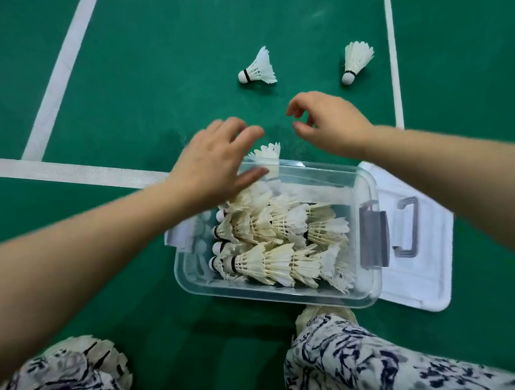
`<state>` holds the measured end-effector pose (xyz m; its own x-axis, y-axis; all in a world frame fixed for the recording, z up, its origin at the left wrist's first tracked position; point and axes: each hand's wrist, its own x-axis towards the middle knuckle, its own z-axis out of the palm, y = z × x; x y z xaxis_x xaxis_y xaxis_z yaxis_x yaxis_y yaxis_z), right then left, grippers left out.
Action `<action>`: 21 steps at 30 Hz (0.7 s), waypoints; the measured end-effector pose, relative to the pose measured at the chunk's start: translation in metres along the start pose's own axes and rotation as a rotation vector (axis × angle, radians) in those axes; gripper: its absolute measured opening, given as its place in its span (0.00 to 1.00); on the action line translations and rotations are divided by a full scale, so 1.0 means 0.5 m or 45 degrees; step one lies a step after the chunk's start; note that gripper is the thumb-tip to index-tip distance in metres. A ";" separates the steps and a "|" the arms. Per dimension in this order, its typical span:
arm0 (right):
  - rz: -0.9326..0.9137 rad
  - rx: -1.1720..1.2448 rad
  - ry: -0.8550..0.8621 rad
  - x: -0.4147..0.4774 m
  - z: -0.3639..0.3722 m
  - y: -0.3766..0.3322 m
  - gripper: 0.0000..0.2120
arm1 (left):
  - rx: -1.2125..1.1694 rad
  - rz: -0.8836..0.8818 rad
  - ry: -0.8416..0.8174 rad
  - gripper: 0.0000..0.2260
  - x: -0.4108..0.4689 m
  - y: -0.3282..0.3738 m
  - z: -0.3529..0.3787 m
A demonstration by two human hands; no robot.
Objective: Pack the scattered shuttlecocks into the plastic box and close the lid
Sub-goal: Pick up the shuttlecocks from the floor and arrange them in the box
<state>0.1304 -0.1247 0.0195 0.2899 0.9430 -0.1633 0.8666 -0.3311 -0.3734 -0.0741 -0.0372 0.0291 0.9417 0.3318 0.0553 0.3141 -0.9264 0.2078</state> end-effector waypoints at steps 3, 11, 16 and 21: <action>0.025 -0.145 -0.121 0.070 -0.022 0.029 0.15 | 0.106 0.129 0.065 0.24 0.097 -0.057 -0.016; 0.182 -0.095 -0.060 0.143 -0.024 0.056 0.16 | 0.228 0.075 0.057 0.18 0.209 -0.064 0.051; 0.270 -0.078 -0.037 0.186 -0.007 0.087 0.16 | 0.201 -0.134 -0.157 0.21 0.251 -0.044 0.084; 0.305 -0.136 -0.021 0.225 0.016 0.143 0.18 | 0.199 -0.169 -0.577 0.26 0.285 -0.039 0.132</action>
<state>0.2217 -0.0424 -0.0331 0.4862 0.8372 -0.2505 0.8121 -0.5387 -0.2242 0.0618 0.0164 -0.0313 0.8389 0.3703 -0.3990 0.4168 -0.9084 0.0333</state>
